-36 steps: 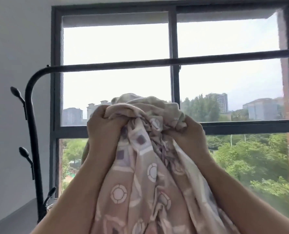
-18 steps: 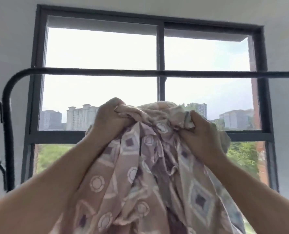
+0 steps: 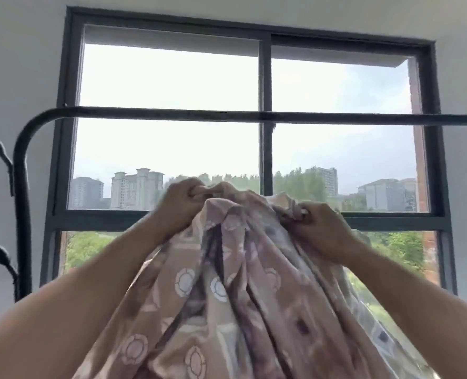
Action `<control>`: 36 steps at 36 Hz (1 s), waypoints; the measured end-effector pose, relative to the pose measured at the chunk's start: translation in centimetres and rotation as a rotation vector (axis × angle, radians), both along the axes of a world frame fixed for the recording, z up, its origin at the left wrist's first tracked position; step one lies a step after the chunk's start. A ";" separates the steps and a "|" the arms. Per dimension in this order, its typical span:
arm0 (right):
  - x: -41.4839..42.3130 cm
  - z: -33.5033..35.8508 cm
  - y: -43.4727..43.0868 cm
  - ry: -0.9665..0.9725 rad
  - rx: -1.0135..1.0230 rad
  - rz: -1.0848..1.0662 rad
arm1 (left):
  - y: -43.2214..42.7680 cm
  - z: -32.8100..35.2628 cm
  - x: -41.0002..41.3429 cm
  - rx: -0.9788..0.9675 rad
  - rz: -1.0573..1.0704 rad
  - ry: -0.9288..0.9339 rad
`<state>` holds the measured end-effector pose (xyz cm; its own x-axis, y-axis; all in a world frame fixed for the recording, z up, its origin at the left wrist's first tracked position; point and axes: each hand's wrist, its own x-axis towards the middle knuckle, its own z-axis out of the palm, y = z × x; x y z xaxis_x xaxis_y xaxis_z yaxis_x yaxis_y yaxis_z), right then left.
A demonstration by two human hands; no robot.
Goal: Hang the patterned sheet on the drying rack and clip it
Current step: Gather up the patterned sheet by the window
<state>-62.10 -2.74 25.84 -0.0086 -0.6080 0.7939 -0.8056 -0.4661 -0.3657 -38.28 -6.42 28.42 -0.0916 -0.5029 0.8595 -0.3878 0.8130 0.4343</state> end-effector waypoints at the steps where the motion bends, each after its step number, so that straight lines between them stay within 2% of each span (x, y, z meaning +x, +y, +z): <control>1: -0.3 -0.4 -0.3 0.022 0.027 -0.015 | 0.0 0.0 -0.2 0.020 0.004 -0.052; 4: -0.2 -1.0 -0.2 -0.135 -0.072 -0.025 | 0.3 0.9 -0.3 -0.054 -0.009 0.087; 6: 0.6 -1.5 -0.1 -0.100 -0.033 0.015 | 0.4 0.8 -0.8 0.030 -0.078 -0.041; 8: 1.2 -1.6 -0.1 -0.078 0.009 0.026 | -0.1 -0.3 -1.4 0.077 -0.045 -0.141; 11: 0.6 -0.5 0.2 -0.367 -0.066 0.028 | -1.1 -1.1 -0.9 0.099 0.044 -0.108; 13: 0.7 0.1 0.3 -0.377 0.036 0.129 | -2.1 -2.0 -0.1 0.154 0.068 -0.184; 15: 0.8 0.5 0.2 -0.381 0.096 0.193 | -2.6 -3.0 0.2 0.183 0.061 -0.076; 17: 0.4 0.8 0.2 -0.526 0.056 0.211 | -3.1 -3.6 0.0 0.185 0.060 0.061; 20: 0.5 1.2 0.0 -0.673 0.142 0.336 | -2.8 -3.2 -0.6 0.211 0.094 -0.045; 23: 1.1 1.3 0.3 -0.735 0.227 0.416 | -2.1 -2.3 -1.3 0.150 0.124 0.203; 24: 1.3 1.4 0.3 -0.783 0.230 0.439 | -1.9 -2.1 -1.7 0.144 0.074 0.253; 25: 1.3 1.4 0.2 -0.830 0.225 0.451 | -1.2 -2.2 -2.3 0.189 -0.029 0.234; 28: 1.6 1.3 -0.2 -0.918 0.216 0.418 | 0.8 -4.3 -5.0 0.427 -0.423 -0.066; 30: 2.0 1.3 -0.2 -0.961 0.236 0.429 | 1.1 -6.1 -6.9 0.486 -0.491 -0.229; 31: 2.2 1.3 -0.1 -0.962 0.247 0.444 | 0.6 -6.7 -7.6 0.433 -0.443 -0.226; 34: 2.4 1.5 0.3 -0.870 0.291 0.380 | -1.0 -6.7 -8.0 0.160 -0.054 -0.084; 36: 2.2 1.7 0.7 -0.799 0.331 0.385 | -1.9 -5.8 -7.4 0.100 0.007 0.019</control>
<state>-59.89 -2.05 27.59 -0.2271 -0.8756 0.4262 -0.0724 -0.4213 -0.9040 -45.67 -8.30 22.65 -0.0723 -0.5871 0.8063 -0.3841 0.7625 0.5207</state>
